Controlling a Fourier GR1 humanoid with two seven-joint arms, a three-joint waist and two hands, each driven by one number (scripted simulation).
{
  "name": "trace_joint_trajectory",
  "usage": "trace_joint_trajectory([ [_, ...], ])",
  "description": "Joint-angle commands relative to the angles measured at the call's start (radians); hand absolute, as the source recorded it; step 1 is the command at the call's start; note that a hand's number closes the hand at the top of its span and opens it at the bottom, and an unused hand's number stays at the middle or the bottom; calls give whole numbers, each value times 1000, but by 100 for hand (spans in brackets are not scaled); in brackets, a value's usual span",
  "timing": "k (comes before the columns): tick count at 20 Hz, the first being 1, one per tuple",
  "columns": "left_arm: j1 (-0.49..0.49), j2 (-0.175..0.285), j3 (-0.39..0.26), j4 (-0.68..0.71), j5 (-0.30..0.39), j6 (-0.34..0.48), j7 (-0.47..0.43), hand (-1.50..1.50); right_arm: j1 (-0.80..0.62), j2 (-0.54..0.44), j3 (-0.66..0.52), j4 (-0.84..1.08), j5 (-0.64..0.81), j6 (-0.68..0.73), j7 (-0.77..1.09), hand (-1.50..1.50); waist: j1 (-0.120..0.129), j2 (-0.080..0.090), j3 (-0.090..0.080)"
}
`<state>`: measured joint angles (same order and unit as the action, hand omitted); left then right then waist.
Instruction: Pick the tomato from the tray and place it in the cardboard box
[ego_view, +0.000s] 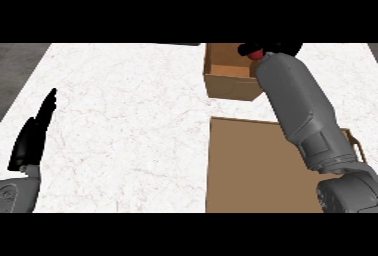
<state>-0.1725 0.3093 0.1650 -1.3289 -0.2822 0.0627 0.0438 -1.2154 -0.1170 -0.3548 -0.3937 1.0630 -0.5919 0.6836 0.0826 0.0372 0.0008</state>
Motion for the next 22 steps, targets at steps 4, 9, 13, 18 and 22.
trace_joint_trajectory([
  [4,-46,16,5,7,0,-13,25,0,-15,-15,-67,83,-64,-100,-130,-150,13,6,1],
  [9,-23,-4,-2,22,-7,1,-1,0,-17,-6,-77,59,-76,-242,-249,-150,13,4,1],
  [13,-35,24,20,18,6,-17,19,0,2,14,-110,19,-120,-373,-331,-150,-14,-10,1],
  [18,1,33,47,29,25,-25,2,0,58,-1,-182,-58,-259,-380,-514,-150,-41,-20,1],
  [22,49,31,55,-1,20,-16,-2,0,85,15,-186,-144,-346,-324,-567,-150,-68,-34,0],
])
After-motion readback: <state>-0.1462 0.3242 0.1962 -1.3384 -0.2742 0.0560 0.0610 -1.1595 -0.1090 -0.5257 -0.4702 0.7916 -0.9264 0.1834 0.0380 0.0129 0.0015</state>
